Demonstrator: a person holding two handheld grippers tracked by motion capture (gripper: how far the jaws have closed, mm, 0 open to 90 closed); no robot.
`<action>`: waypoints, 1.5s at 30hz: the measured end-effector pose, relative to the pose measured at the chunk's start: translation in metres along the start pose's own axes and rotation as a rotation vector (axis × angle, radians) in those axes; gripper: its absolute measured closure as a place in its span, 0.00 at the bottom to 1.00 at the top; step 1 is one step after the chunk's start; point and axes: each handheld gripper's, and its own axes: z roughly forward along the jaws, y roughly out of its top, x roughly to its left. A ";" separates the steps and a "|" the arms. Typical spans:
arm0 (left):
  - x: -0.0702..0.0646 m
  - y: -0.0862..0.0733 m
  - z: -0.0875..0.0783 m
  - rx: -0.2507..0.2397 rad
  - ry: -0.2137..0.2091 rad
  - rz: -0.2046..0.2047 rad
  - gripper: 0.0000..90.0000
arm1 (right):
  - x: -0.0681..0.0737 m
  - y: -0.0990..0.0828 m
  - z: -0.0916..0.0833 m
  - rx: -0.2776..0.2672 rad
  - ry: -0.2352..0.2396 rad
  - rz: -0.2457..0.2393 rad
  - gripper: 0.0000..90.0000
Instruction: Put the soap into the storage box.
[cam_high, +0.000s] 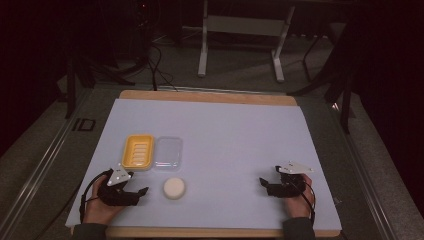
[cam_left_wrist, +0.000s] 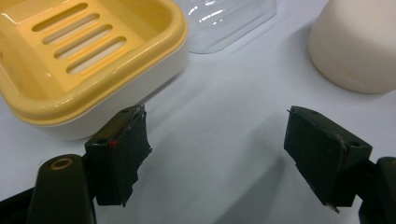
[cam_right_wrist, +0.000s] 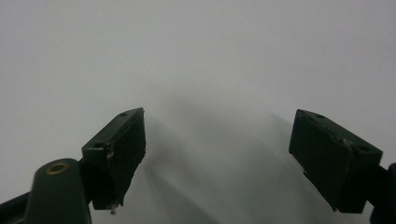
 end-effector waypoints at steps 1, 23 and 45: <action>0.000 0.000 0.000 0.000 0.000 0.000 0.25 | 0.000 0.000 0.000 0.000 0.000 0.000 0.20; -0.005 0.010 -0.005 0.015 -0.054 0.049 0.25 | 0.006 -0.001 -0.001 -0.010 -0.032 -0.046 0.20; -0.010 0.032 -0.013 0.152 -0.154 0.194 0.25 | 0.006 -0.001 -0.002 -0.021 -0.042 -0.044 0.20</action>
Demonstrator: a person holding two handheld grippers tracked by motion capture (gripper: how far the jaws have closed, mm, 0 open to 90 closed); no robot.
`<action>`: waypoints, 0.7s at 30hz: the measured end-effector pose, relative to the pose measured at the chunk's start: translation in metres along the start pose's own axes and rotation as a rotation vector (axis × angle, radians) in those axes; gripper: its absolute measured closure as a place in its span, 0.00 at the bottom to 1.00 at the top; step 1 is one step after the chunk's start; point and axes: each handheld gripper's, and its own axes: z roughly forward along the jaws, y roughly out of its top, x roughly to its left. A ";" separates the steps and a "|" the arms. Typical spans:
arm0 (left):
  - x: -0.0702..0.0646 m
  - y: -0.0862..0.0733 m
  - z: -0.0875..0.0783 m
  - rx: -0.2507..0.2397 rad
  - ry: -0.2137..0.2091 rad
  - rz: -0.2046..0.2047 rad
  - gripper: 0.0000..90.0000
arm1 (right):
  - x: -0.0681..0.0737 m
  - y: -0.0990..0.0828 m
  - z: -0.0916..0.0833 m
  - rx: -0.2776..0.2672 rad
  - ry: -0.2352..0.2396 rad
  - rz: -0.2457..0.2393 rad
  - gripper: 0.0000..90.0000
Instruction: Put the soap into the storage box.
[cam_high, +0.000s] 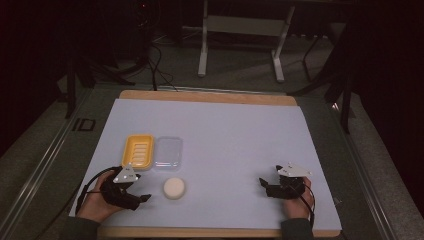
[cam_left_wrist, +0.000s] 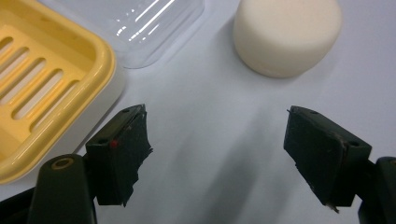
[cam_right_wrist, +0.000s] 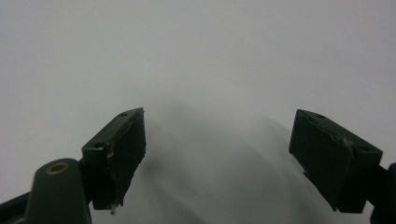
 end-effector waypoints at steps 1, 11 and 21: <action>0.000 0.001 0.001 0.013 0.002 0.005 0.25 | 0.000 0.000 0.000 0.000 0.001 -0.002 0.20; 0.003 0.017 0.006 0.052 -0.033 0.065 0.23 | 0.000 0.000 0.000 -0.002 0.007 -0.003 0.20; 0.003 0.028 0.014 0.093 -0.058 0.101 0.21 | 0.000 0.000 0.000 -0.006 0.007 -0.002 0.20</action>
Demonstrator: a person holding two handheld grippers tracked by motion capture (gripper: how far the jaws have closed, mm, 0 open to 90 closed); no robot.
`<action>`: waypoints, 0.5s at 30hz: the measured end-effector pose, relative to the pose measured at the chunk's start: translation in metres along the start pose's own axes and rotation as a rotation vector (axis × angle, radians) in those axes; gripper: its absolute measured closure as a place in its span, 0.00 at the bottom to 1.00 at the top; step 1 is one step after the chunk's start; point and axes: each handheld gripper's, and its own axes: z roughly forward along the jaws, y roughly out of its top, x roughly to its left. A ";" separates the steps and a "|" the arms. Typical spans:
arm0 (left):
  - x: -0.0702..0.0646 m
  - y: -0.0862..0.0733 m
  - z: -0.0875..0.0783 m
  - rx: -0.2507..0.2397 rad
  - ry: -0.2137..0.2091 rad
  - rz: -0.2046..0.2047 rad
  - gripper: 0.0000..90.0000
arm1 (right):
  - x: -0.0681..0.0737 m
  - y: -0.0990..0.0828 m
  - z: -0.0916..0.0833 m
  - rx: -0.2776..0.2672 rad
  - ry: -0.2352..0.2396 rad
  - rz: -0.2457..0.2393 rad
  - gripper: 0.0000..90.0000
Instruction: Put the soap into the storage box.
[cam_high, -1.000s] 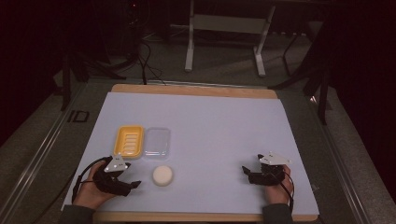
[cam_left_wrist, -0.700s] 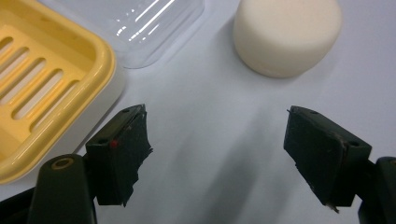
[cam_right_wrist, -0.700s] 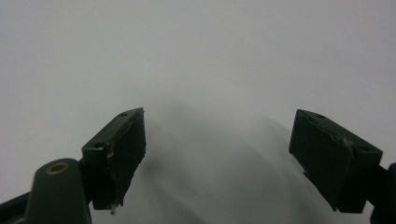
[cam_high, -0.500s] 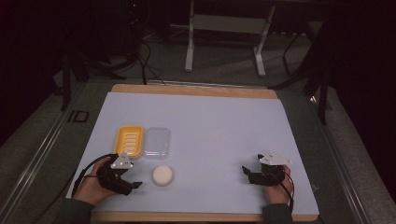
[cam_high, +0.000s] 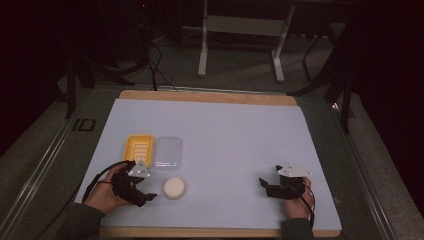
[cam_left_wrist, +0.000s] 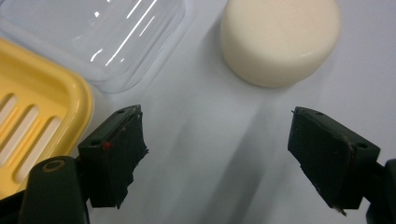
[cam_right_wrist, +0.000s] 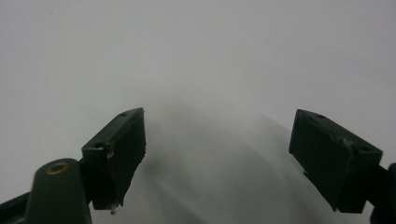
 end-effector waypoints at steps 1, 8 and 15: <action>0.000 0.000 0.000 0.000 0.000 0.000 0.21 | 0.000 0.000 0.000 0.000 0.000 0.000 0.20; -0.001 0.009 0.001 0.004 -0.009 0.021 0.19 | 0.000 0.000 0.000 -0.002 0.003 -0.001 0.20; -0.003 0.013 0.004 0.017 -0.014 0.036 0.17 | 0.000 0.000 0.000 0.001 0.000 -0.003 0.20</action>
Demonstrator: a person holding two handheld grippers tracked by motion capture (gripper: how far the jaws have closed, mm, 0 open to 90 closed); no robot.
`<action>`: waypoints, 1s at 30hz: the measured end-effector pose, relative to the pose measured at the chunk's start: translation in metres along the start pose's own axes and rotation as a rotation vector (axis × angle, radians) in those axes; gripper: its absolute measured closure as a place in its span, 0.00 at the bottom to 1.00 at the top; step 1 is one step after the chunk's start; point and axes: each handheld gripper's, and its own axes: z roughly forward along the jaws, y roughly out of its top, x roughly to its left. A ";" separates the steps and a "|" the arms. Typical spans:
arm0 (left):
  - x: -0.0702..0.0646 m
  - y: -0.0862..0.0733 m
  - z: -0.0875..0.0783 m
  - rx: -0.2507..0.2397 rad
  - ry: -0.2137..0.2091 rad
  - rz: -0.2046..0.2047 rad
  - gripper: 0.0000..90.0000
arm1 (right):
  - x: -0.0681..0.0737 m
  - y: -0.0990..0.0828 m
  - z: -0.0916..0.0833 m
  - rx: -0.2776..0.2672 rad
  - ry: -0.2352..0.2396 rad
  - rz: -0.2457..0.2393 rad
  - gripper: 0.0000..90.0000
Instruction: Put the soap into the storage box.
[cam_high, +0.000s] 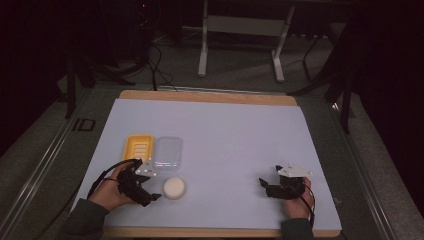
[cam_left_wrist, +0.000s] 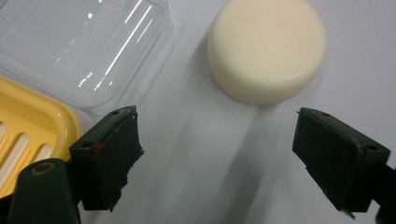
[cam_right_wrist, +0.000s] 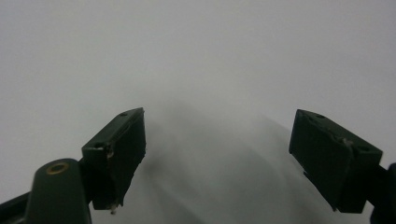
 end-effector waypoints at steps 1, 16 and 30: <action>0.000 0.001 0.001 0.004 -0.004 0.004 0.17 | 0.000 0.000 0.000 0.001 0.000 -0.004 0.20; -0.003 0.011 0.007 0.004 -0.028 0.022 0.17 | 0.001 0.000 0.001 0.000 0.004 -0.011 0.20; -0.005 0.018 0.014 0.007 -0.060 0.046 0.17 | 0.001 0.000 0.001 0.006 0.008 -0.021 0.21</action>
